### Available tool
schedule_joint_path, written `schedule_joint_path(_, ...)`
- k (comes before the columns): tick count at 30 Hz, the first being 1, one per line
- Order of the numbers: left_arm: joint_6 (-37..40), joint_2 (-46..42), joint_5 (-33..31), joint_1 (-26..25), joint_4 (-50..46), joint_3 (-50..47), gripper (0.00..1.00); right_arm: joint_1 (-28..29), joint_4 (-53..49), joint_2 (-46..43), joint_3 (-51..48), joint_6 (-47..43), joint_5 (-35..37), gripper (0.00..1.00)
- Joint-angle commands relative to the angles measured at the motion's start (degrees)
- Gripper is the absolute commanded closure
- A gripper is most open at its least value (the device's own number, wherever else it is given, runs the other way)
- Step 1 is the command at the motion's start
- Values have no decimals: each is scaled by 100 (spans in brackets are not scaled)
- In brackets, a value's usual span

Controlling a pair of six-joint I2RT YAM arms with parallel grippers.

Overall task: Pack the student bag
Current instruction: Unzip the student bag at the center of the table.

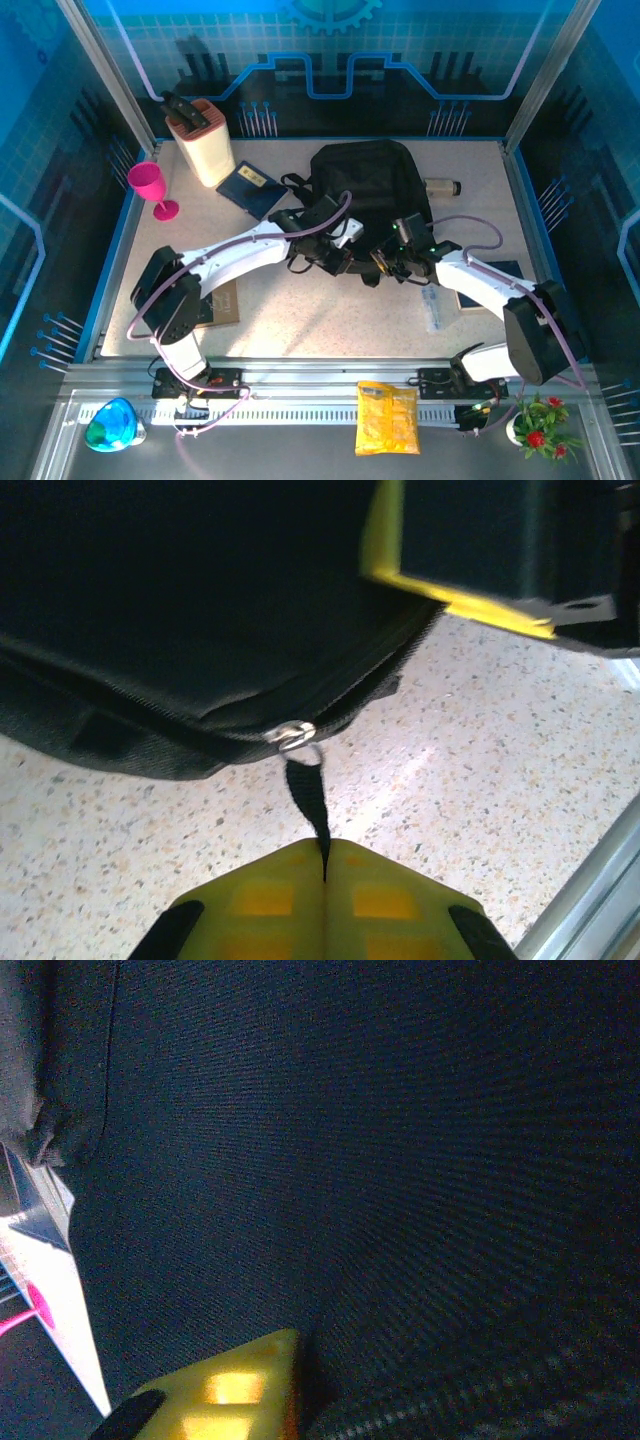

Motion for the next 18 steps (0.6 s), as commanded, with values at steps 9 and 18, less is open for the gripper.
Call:
schedule_joint_path(9,-526,-366,-865,76,-397,-672,100,-94,-455,-262,-61,-230,513,90)
schedule_joint_path(18,-668,-296,-1204,357,-301,-822,100,-93,-573,-224,-79,-292,657,92)
